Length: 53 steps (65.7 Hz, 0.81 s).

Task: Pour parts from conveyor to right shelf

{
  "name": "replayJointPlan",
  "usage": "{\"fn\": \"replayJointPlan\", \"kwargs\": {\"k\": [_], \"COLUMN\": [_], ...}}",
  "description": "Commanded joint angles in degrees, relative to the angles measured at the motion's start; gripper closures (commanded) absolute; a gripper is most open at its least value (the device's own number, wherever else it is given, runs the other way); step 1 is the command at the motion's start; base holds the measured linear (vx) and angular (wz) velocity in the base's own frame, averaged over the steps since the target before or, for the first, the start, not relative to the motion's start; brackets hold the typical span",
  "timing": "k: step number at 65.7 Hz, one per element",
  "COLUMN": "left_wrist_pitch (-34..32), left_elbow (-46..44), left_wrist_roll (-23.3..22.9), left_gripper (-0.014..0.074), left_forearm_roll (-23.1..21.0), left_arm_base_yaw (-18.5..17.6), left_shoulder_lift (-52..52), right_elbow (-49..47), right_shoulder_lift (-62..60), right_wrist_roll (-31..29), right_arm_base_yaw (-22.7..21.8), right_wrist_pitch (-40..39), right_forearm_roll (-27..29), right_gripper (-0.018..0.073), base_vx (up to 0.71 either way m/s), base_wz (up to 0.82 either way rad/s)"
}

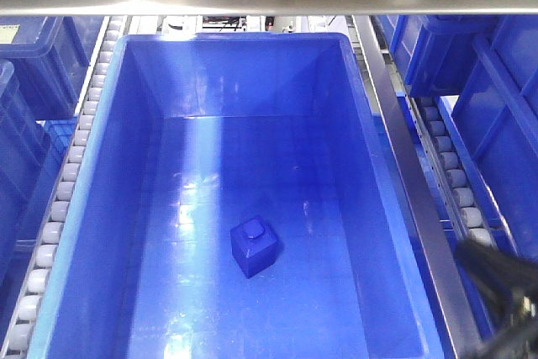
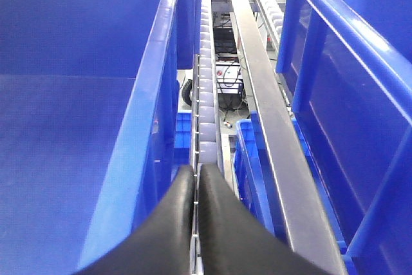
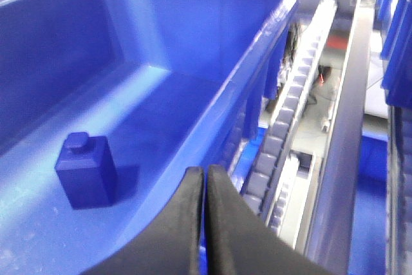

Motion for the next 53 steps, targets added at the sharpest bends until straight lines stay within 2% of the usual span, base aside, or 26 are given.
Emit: {"fn": "replayJointPlan", "kwargs": {"k": [1,10,30,40,53], "left_wrist_pitch": [-4.24,-4.24,-4.24,-4.24,-4.24], "left_elbow": [-1.13,-1.13,-1.13,-1.13,-1.13], "left_wrist_roll": [-0.49,-0.49,-0.49,-0.49,-0.49], "left_gripper": [0.0603,0.0603,0.0603,0.0603,0.0603], "left_forearm_roll": [-0.45,-0.45,-0.45,-0.45,-0.45], "left_arm_base_yaw": [-0.16,-0.16,-0.16,-0.16,-0.16], "left_shoulder_lift": [-0.68,-0.68,-0.68,-0.68,-0.68], "right_elbow": [1.30,2.60,2.66,2.66,2.80], "right_shoulder_lift": [-2.16,-7.81,-18.59,-22.93,-28.14], "right_wrist_roll": [-0.11,-0.11,-0.11,-0.11,-0.11], "right_arm_base_yaw": [-1.79,-6.02,-19.22,-22.23,-22.38], "right_wrist_pitch": [-5.52,-2.49,5.33,8.44,13.19], "right_forearm_roll": [0.05,-0.14,0.08,0.40,1.39], "right_gripper": [0.0564,0.0564,0.0564,0.0564,0.0564], "base_vx": [0.00,0.00,0.00,0.00,0.00], "base_wz": [0.00,0.00,0.00,0.00,0.00]}}
